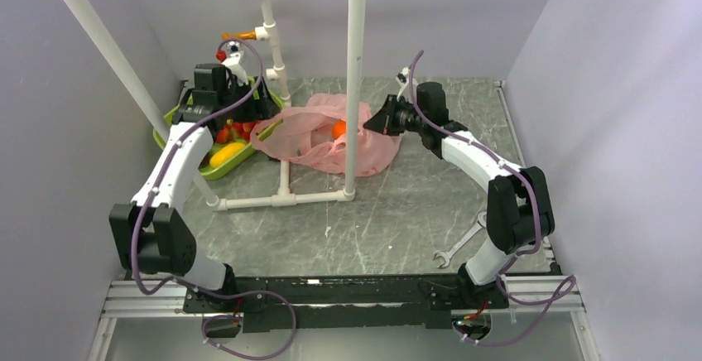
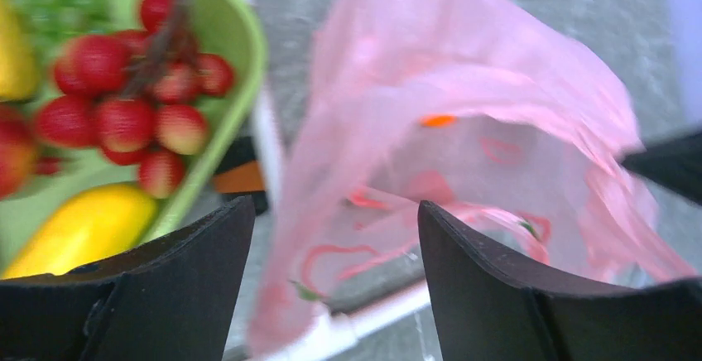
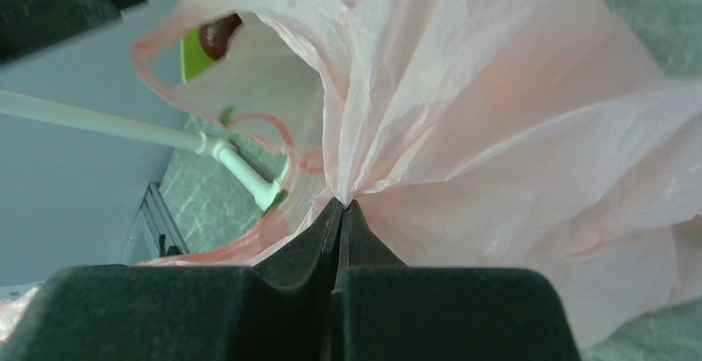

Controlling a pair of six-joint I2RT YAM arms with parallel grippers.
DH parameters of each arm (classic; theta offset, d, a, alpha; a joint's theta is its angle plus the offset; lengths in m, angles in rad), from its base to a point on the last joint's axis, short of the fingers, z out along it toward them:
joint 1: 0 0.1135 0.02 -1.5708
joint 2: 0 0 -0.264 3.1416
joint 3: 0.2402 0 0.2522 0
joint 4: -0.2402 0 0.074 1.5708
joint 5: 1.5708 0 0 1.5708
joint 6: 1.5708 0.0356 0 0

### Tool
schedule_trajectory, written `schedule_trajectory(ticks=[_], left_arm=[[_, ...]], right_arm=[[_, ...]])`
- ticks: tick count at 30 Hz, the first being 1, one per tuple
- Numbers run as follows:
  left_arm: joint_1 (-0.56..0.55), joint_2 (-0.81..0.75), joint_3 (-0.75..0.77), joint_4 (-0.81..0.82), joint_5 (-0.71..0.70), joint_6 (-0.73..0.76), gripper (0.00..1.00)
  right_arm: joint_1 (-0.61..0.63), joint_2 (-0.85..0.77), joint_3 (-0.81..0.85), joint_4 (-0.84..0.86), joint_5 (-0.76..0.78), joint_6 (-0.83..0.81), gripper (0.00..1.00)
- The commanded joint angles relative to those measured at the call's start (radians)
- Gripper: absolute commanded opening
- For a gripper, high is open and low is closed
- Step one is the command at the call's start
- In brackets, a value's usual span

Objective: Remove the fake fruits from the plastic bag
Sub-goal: Place the fake fruit in the bin, then adjust the plastic bag at the center of the board.

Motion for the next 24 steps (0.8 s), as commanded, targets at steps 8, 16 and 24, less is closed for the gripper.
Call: schedule_trajectory(ticks=[8,16,24], left_arm=[[-0.245,-0.224,-0.313,0.373,0.211,-0.102,0.73],[-0.287,-0.091,-0.387,0.612,0.084,-0.250,0.58],[-0.326,0.053,-0.366,0.738,0.010,-0.288,0.46]], right_arm=[[-0.003,0.053,0.224,0.034,-0.224,0.039,0.00],[-0.003,0.042,0.180,0.004,-0.258,-0.017,0.00],[0.000,0.028,0.141,-0.010,-0.248,-0.024,0.00]])
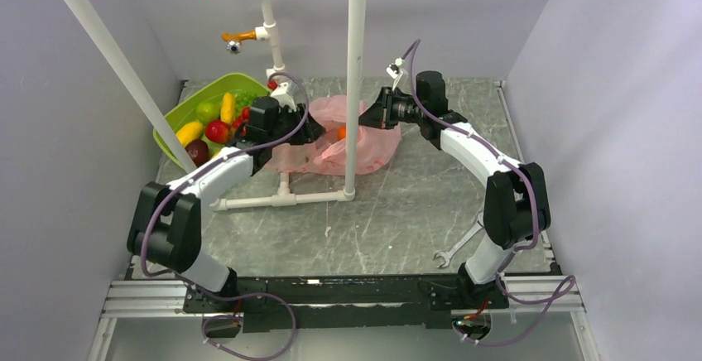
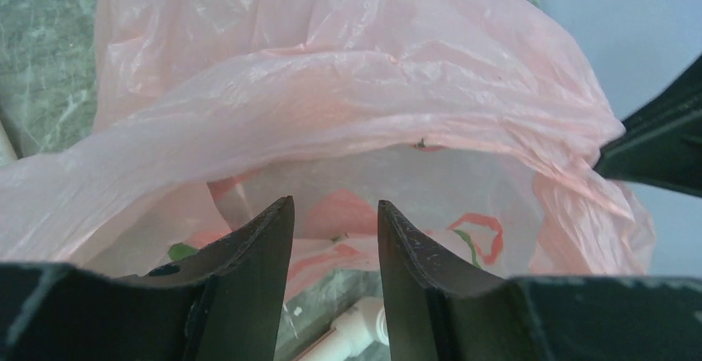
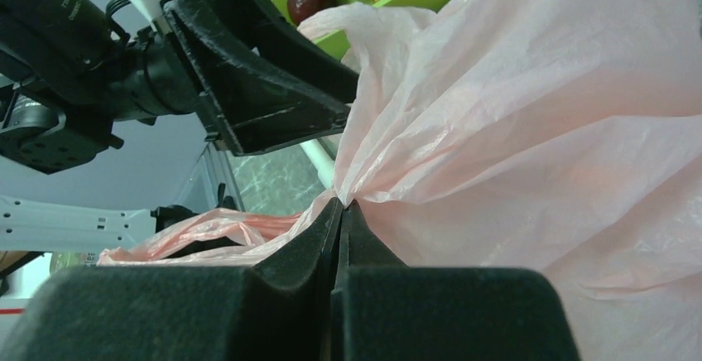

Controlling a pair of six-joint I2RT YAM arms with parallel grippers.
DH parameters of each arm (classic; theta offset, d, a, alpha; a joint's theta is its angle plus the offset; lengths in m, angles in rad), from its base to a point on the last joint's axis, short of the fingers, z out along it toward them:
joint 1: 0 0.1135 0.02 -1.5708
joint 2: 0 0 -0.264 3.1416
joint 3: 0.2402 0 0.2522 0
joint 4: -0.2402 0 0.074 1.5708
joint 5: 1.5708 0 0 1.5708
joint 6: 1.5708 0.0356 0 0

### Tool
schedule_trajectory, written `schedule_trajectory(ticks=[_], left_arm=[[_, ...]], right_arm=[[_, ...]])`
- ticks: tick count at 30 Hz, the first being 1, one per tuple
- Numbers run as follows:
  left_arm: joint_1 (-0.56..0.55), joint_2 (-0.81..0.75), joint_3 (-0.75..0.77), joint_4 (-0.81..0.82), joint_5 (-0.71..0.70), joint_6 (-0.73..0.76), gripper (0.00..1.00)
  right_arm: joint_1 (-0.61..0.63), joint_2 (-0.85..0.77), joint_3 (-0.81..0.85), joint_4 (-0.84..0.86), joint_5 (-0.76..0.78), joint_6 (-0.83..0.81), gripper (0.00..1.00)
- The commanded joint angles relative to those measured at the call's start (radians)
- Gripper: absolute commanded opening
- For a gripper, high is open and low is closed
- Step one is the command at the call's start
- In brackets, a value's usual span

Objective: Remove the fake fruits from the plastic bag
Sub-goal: Adjust the plastic bag at the center of the board.

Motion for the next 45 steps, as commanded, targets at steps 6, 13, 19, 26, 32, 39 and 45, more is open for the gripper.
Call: schedule_trajectory(ticks=[6,13,19,26,32,39,45], left_arm=[[-0.095,0.150,-0.105,0.287,0.010,-0.120,0.44],[-0.165,0.148,-0.391,0.553,-0.050,-0.200,0.46],[-0.151,0.142,-0.419,0.569,-0.023,-0.203,0.57],[-0.064,0.095,-0.296,0.455,-0.014,-0.195,0.75],[-0.048,0.189,-0.119,0.391,0.019,-0.164,0.78],[-0.074,0.327,0.013,0.388,-0.016,-0.097,0.92],[-0.146,0.431,0.040,0.518,-0.186,-0.043,0.99]], right_arm=[[0.001,-0.020,-0.026,0.021,-0.011,-0.031,0.00],[-0.010,-0.012,-0.035,0.025,-0.010,-0.056,0.00],[-0.039,0.007,-0.052,0.074,-0.060,-0.030,0.00],[-0.043,-0.002,-0.095,0.109,-0.091,-0.020,0.00],[-0.042,-0.007,-0.092,0.108,-0.081,-0.008,0.00],[-0.039,0.006,-0.083,0.124,-0.084,0.009,0.00],[-0.034,0.018,-0.070,0.121,-0.075,0.007,0.00]])
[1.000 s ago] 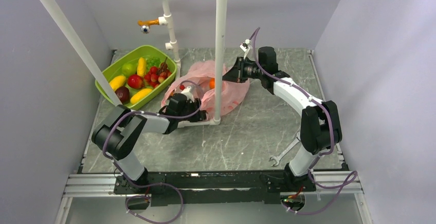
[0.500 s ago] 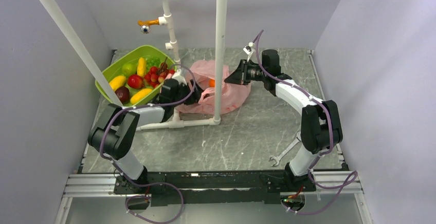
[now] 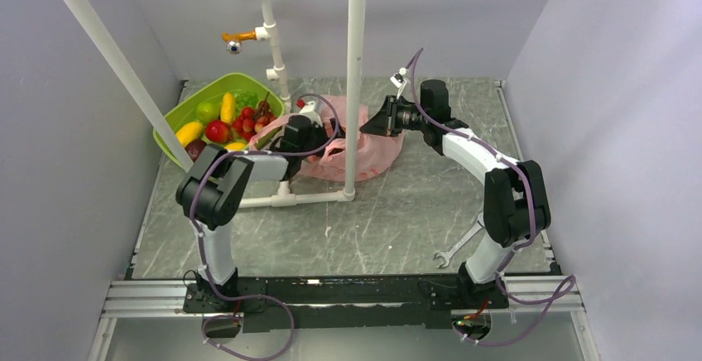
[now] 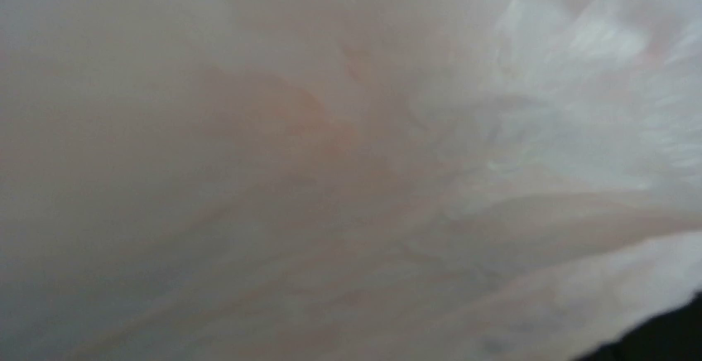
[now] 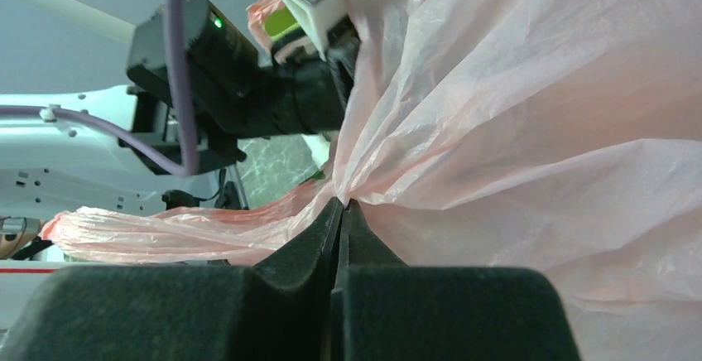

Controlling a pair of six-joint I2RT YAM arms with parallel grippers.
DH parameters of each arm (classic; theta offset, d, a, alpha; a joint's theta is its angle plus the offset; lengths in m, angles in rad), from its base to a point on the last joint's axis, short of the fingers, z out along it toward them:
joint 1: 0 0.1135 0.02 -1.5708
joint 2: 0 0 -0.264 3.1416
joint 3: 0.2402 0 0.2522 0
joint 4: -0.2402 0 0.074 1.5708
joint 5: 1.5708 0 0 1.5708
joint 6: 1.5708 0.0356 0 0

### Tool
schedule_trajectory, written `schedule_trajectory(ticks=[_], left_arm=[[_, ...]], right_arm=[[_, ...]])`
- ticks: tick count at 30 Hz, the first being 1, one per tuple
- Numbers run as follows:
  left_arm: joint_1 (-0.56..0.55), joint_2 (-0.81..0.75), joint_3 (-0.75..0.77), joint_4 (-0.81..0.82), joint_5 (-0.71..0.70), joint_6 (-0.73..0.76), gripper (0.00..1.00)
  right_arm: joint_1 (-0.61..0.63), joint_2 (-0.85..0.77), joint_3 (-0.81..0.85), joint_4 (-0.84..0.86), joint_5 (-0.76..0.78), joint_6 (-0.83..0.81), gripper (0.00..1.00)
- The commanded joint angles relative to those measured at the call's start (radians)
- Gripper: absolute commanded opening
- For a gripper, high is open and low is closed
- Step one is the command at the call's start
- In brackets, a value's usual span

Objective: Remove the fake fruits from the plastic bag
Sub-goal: Adjust the plastic bag at the center of the board.

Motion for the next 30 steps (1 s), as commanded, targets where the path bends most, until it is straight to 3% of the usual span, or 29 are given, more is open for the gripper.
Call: schedule_trajectory(ticks=[1,3,8,13,18,22,27,30], left_arm=[[-0.056,0.083,0.063,0.121,-0.144,0.061,0.99],[-0.064,0.125,0.066,0.179,-0.192,0.046,0.99],[-0.073,0.230,0.225,0.064,-0.175,-0.026,1.00],[-0.056,0.310,0.436,-0.301,-0.232,-0.107,0.95],[-0.017,0.336,0.430,-0.197,-0.174,-0.174,0.73],[-0.013,0.315,0.461,-0.222,-0.159,-0.099,0.45],[-0.010,0.182,0.374,-0.228,-0.156,0.012,0.24],[-0.009,0.105,0.316,-0.247,-0.164,0.059,0.20]], right_arm=[[0.005,0.013,0.032,0.052,-0.014,0.007,0.00],[0.005,0.013,0.031,0.060,-0.018,0.015,0.00],[0.005,0.007,0.019,0.078,-0.015,0.025,0.00],[0.006,-0.012,0.033,0.066,-0.012,0.021,0.00],[0.005,-0.025,0.032,0.058,-0.007,0.016,0.00],[0.005,-0.043,0.023,0.039,0.007,-0.008,0.00],[0.005,-0.065,-0.010,-0.023,0.063,-0.094,0.00],[0.005,-0.092,-0.095,0.038,0.092,-0.106,0.00]])
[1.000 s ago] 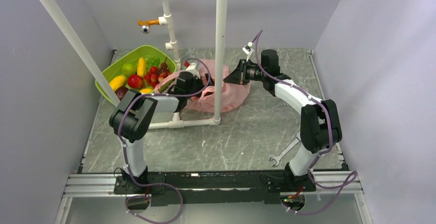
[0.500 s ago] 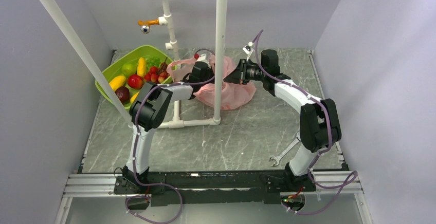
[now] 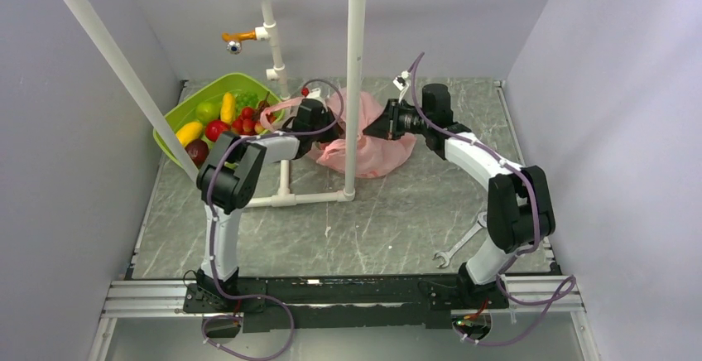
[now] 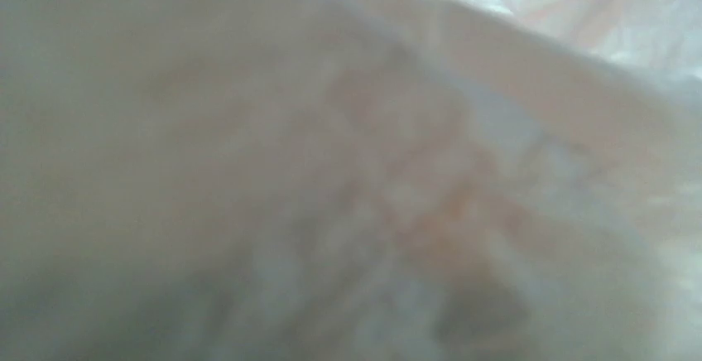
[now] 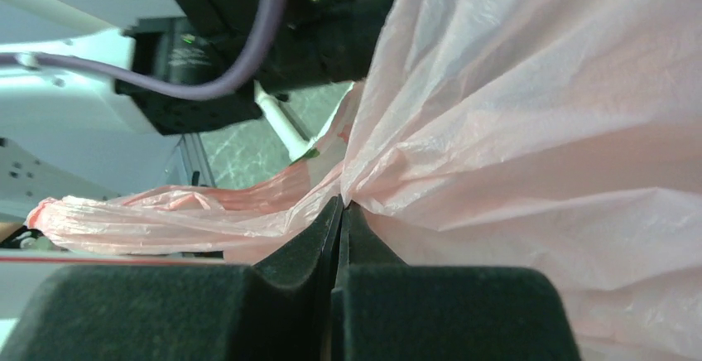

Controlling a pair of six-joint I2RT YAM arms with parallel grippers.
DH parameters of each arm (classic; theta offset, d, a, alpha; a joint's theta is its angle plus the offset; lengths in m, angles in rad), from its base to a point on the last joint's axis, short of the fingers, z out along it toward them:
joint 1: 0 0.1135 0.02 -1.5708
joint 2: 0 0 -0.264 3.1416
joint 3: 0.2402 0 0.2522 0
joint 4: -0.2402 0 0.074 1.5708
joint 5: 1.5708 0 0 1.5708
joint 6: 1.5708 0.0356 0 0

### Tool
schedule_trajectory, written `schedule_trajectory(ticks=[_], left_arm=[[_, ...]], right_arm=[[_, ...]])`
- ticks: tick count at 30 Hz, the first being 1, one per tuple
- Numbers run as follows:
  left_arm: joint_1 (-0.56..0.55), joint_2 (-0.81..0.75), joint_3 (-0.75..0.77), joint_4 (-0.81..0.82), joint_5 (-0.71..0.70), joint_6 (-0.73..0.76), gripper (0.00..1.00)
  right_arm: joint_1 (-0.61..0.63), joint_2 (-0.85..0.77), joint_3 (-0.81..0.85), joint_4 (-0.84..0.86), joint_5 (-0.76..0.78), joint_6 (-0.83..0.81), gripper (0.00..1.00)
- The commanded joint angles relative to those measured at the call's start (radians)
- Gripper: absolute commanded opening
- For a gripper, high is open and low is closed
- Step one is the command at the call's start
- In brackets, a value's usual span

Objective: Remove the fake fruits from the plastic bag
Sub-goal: Adjust the plastic bag at the center of the board.

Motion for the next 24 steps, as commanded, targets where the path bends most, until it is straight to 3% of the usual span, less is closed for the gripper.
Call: schedule_trajectory(ticks=[1,7,15,19,22,24], left_arm=[[-0.002,-0.179,-0.076,-0.013,-0.004,0.107,0.20],[-0.002,-0.319,-0.270,0.036,-0.003,0.091,0.18],[0.004,-0.408,-0.412,0.065,-0.010,0.049,0.18],[0.010,-0.445,-0.453,0.093,0.005,0.031,0.19],[0.026,-0.442,-0.429,0.080,0.050,0.021,0.25],[0.035,-0.424,-0.395,0.067,0.073,0.018,0.42]], right_arm=[[0.003,-0.077,-0.121,0.075,0.044,-0.064,0.00],[-0.021,-0.137,-0.376,0.397,0.089,-0.010,0.00],[-0.090,-0.003,-0.330,0.501,-0.122,0.068,0.00],[-0.106,0.047,-0.290,0.462,-0.161,0.048,0.00],[-0.102,0.066,-0.259,0.455,-0.200,0.070,0.00],[-0.102,0.055,-0.260,0.443,-0.186,0.069,0.00]])
